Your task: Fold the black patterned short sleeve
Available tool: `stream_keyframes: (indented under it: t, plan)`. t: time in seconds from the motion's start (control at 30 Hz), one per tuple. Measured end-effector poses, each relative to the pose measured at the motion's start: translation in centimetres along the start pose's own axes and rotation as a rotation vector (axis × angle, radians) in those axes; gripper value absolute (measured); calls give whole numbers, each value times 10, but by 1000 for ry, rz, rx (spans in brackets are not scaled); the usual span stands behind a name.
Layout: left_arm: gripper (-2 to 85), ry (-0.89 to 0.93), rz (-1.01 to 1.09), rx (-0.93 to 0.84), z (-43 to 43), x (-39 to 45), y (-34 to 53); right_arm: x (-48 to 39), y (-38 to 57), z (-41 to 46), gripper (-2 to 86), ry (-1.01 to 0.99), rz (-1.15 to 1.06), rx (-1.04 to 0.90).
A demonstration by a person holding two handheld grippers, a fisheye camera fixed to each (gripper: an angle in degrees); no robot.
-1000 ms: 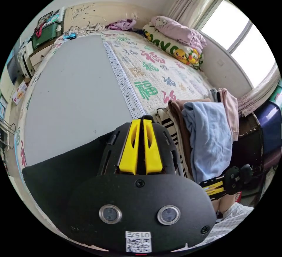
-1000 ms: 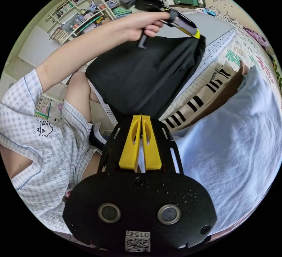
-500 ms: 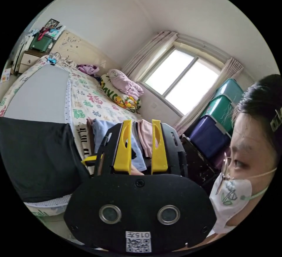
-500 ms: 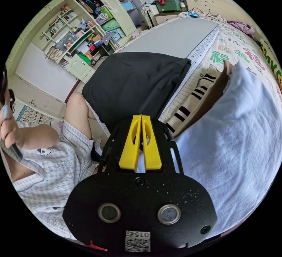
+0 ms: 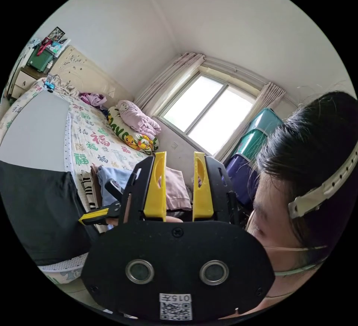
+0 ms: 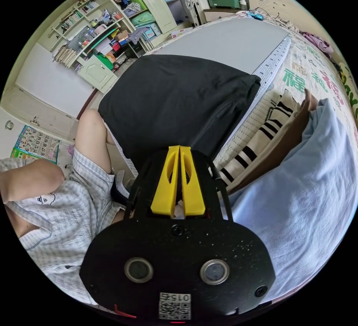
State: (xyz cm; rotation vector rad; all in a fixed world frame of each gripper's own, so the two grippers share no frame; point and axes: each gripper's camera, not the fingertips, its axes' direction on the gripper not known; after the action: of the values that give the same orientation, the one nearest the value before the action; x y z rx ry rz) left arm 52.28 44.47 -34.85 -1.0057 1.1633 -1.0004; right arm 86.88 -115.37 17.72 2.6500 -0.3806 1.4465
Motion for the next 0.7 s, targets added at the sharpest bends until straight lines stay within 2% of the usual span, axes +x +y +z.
stream_keyframes:
  t: [0.13,0.27,0.4,0.53,0.7]
  plan:
    - [108,-44,21,-17,-4,-5,5,-3,6,-7,-5,-6,19,37]
    - [103,-206,86,-23,-12,-21,18,-4,21,-18,-5,-26,39,102]
    - [74,-222,150,-93,-14,-45,35,-8,41,-31,-5,-2,61,192]
    - [53,-247,184,-184,-17,-78,58,-27,65,-54,-3,63,32,361]
    - [55,-439,184,-183,-31,-101,81,-74,114,-93,14,247,-11,721]
